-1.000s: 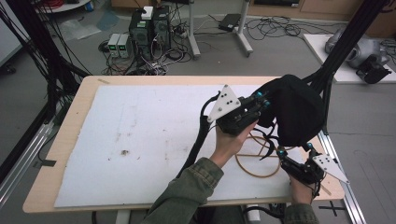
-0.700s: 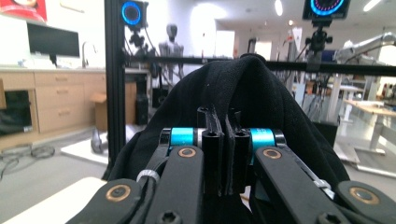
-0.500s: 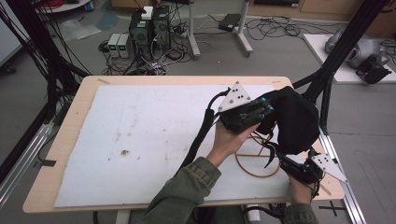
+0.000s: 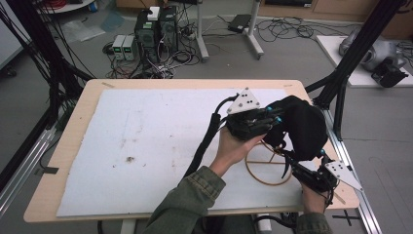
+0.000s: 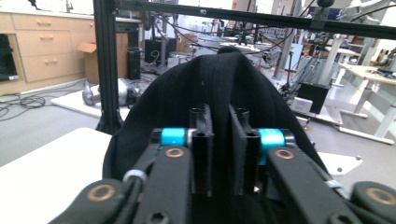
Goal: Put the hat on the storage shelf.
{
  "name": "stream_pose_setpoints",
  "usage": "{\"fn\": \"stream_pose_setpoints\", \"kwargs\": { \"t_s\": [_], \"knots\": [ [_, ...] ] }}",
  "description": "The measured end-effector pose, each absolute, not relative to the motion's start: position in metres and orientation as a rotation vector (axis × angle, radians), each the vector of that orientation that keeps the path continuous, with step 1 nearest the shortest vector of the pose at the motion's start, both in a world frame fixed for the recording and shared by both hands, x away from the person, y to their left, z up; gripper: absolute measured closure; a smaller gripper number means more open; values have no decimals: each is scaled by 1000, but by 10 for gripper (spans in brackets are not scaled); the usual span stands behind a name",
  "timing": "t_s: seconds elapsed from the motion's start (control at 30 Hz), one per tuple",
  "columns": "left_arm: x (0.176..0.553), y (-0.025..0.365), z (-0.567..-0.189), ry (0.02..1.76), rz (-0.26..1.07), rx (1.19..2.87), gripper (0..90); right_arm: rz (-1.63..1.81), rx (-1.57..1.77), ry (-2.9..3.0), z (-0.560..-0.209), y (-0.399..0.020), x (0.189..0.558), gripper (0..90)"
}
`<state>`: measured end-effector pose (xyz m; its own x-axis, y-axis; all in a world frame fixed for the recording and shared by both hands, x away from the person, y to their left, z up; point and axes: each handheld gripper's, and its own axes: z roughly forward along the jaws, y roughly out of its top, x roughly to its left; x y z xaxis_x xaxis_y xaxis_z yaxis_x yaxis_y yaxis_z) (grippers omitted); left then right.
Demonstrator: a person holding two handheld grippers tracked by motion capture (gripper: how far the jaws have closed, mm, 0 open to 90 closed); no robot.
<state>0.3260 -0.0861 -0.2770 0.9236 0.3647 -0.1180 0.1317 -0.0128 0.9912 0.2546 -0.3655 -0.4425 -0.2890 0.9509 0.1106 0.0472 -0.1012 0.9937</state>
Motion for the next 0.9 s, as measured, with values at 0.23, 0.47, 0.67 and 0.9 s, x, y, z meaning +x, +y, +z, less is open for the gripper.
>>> {"fn": "stream_pose_setpoints", "kwargs": {
  "t_s": [0.23, 0.47, 0.67, 0.9],
  "knots": [
    [329, -83, -283, 417, 177, 1589, 672, 1494, 1160, 1394, -442, -365, 255, 102],
    [326, -77, -283, 442, 208, 1547, 461, 1494, 1159, 1394, -442, -365, 254, 102],
    [326, -73, -286, 476, 235, 1551, 329, 1492, 1162, 1397, -442, -364, 254, 102],
    [323, -62, -286, 502, 317, 1526, 240, 1484, 1163, 1402, -442, -364, 254, 102]
  ]
}}
